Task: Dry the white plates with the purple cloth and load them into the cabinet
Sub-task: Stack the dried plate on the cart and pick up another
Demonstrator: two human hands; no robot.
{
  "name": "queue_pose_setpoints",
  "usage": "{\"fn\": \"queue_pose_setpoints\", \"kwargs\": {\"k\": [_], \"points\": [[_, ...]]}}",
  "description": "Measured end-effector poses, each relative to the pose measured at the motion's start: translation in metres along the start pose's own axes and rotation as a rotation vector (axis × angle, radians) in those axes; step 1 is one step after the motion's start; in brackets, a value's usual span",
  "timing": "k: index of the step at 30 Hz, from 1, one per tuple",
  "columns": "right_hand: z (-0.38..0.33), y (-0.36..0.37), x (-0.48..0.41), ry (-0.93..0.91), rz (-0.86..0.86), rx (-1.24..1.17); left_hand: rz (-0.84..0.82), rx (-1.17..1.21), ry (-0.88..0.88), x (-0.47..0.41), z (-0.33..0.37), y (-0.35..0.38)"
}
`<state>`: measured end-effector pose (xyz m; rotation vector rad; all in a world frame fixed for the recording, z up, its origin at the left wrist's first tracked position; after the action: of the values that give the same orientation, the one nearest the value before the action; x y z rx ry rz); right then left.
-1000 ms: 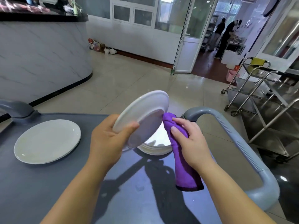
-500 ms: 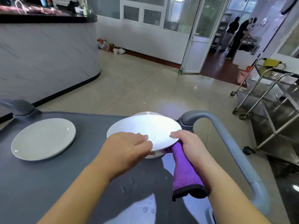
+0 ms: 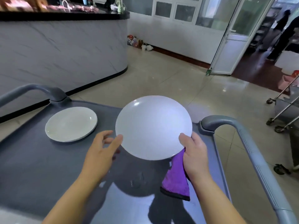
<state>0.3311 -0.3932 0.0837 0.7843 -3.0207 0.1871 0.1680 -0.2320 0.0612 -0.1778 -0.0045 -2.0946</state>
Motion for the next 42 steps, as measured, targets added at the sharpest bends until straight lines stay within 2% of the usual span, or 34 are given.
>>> {"fn": "queue_pose_setpoints", "kwargs": {"k": [3, 9, 13, 19, 25, 36, 42], "points": [[-0.001, 0.02, -0.003, -0.037, -0.086, 0.021, -0.056, 0.167, -0.101, 0.002, 0.002, -0.015], [0.006, 0.073, -0.005, -0.032, -0.273, 0.128, 0.054, 0.34, -0.147, -0.003, -0.017, -0.064], [0.015, 0.112, -0.012, -0.005, -0.415, 0.366, 0.167, 0.355, -0.129, -0.022, -0.033, -0.11], [0.024, 0.164, -0.025, -0.188, -0.496, 0.864, 0.253, 0.331, -0.147, -0.054, -0.047, -0.168], [0.028, 0.2, -0.031, -0.229, -0.63, 1.183, 0.347, 0.277, -0.202, -0.096, -0.073, -0.208], [0.045, 0.221, -0.039, -0.2, -0.632, 1.262, 0.375, 0.393, -0.255, -0.149, -0.104, -0.227], [0.051, 0.226, -0.039, -0.181, -0.633, 1.267, 0.406, 0.324, -0.215, -0.165, -0.124, -0.226]]}}
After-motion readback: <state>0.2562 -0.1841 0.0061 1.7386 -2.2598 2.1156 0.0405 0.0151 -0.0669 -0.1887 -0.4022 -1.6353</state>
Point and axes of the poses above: each hand's wrist, its own x-axis away from the middle knuckle, its own y-axis out of the palm, z = x × y, the point moved 2 cm from there along -x, towards the middle knuckle, and after that the axes turned 6 degrees about x, right-handed, at the moved point
